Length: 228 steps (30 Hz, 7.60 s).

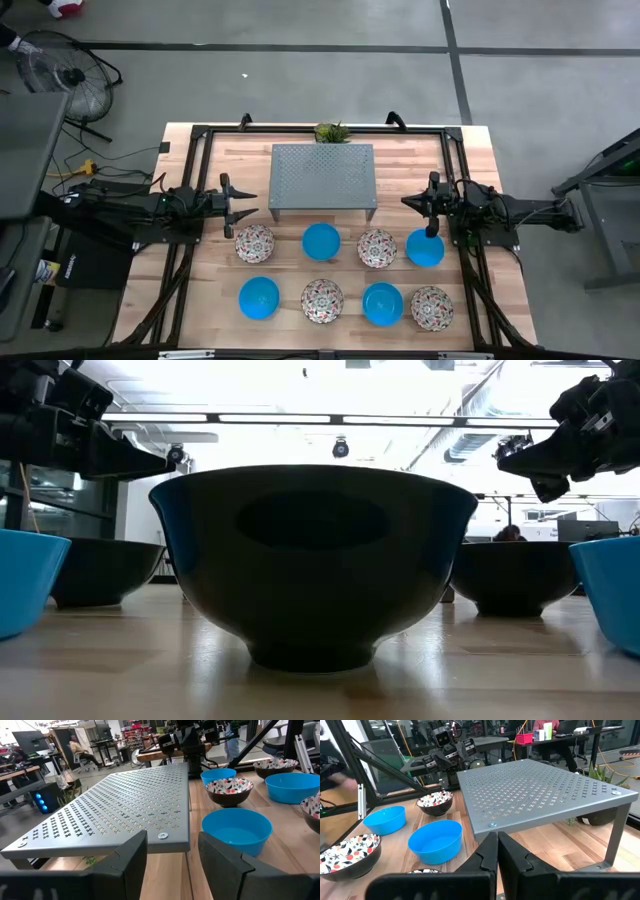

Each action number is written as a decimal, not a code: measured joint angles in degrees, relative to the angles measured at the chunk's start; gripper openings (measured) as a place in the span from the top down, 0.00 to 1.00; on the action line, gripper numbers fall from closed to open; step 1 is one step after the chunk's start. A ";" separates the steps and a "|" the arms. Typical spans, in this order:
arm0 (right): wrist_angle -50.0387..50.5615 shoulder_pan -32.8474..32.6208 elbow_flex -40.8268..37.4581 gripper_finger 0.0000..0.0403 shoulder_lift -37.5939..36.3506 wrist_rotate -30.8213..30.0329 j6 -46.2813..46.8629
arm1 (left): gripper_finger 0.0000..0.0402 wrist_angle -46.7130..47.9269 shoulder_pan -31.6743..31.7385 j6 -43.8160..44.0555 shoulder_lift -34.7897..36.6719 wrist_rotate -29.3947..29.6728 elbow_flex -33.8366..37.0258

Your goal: Pick & Place Mini bowls

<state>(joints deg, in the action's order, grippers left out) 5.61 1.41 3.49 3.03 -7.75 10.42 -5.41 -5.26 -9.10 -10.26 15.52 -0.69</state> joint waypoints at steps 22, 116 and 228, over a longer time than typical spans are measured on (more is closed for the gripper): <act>0.00 0.00 0.00 1.00 -0.01 0.00 0.00 | 0.57 -0.02 -0.01 -0.02 0.00 -0.01 0.00; 0.00 0.00 0.00 1.00 0.00 0.00 0.00 | 0.57 4.05 0.00 -1.39 0.00 0.32 -8.75; 0.13 0.01 0.00 1.00 0.00 0.00 0.00 | 0.58 48.96 0.00 66.40 -60.02 -22.46 -33.86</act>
<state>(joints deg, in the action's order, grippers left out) 5.74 1.42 3.49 3.03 -7.75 10.41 43.55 -5.26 57.30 -70.28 -6.94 -34.54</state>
